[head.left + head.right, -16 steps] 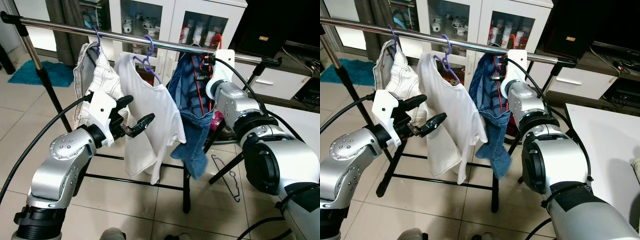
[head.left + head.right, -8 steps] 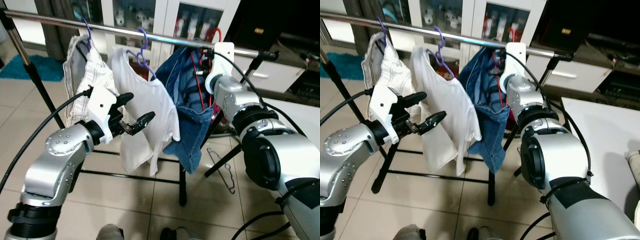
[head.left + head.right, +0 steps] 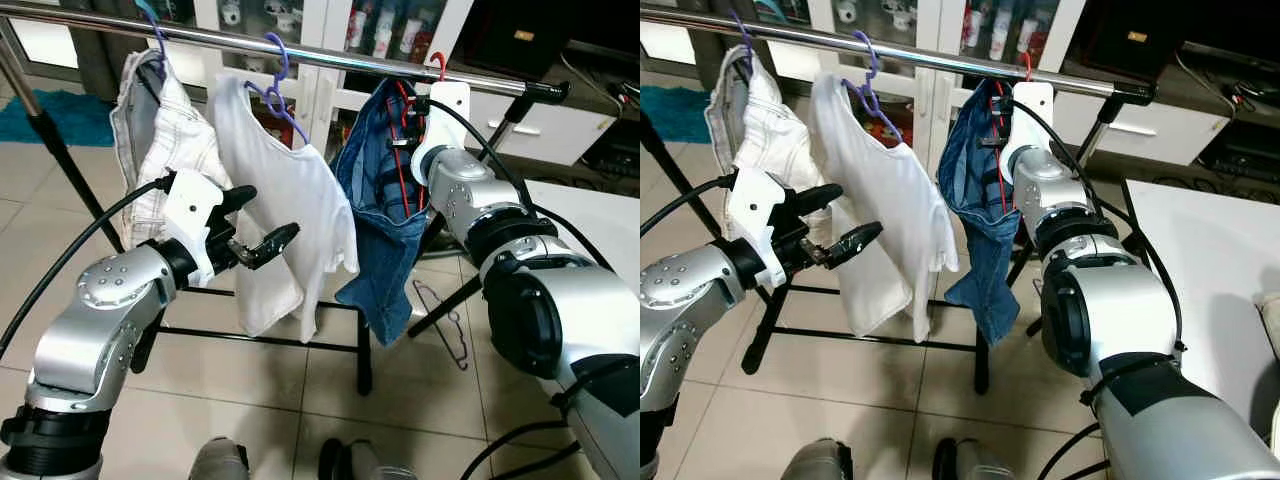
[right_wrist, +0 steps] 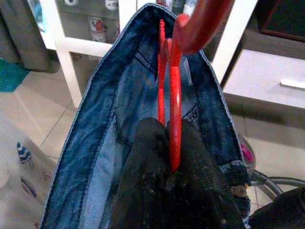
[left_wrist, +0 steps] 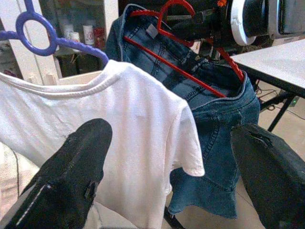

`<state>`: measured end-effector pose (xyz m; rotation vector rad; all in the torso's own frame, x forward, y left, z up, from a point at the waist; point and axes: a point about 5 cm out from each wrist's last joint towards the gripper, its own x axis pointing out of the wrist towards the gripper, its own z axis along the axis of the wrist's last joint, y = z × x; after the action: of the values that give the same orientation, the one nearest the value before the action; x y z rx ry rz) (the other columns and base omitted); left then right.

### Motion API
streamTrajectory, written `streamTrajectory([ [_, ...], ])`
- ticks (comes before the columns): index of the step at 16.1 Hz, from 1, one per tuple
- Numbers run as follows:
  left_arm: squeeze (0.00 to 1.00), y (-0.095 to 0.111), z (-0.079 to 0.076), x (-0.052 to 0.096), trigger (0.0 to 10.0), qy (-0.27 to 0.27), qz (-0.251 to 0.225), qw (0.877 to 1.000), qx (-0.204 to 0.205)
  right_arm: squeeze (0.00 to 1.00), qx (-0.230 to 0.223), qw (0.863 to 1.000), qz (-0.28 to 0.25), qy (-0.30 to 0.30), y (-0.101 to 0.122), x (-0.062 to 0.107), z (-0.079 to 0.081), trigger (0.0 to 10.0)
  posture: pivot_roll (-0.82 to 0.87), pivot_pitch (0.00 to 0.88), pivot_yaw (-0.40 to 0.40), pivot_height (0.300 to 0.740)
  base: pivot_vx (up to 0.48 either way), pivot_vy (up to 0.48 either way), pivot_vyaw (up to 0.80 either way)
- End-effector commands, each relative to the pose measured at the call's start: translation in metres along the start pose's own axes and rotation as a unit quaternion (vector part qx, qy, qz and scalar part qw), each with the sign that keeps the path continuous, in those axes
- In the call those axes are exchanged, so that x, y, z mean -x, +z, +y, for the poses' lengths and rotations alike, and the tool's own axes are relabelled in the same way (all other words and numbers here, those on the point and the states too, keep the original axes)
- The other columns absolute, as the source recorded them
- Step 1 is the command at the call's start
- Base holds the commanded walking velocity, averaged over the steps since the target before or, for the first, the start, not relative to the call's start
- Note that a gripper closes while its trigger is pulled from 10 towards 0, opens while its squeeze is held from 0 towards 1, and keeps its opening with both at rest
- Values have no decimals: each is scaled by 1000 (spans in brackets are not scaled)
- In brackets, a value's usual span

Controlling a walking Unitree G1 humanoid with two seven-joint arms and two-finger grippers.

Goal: Hang hanger

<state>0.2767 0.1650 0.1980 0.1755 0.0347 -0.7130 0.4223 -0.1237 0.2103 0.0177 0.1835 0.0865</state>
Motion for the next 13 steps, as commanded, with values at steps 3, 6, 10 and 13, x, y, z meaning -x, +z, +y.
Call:
streamTrajectory([
  [3, 498, 0, -6, 6, 10000, -4, 3, 1000, 0, 0, 38, 999, -4, 22, 22, 0, 2, 10000, 108, 167, -158, 740, 0, 0, 0],
  [6, 490, 0, -7, 7, 10000, -6, 6, 1000, 3, 0, 54, 998, 17, 35, 22, 0, 9, 10000, 104, 168, -168, 740, 0, 0, 0],
  [10, 494, 8, -9, -1, 10000, -7, -2, 1000, 11, 0, 68, 996, 45, 47, 16, 0, 20, 10000, 108, 169, -174, 740, 0, 0, 0],
  [13, 494, 3, -12, -5, 10000, -1, 15, 1000, 14, 0, 67, 995, 56, 49, 9, 0, 25, 10000, 110, 170, -176, 740, 0, 0, 0],
])
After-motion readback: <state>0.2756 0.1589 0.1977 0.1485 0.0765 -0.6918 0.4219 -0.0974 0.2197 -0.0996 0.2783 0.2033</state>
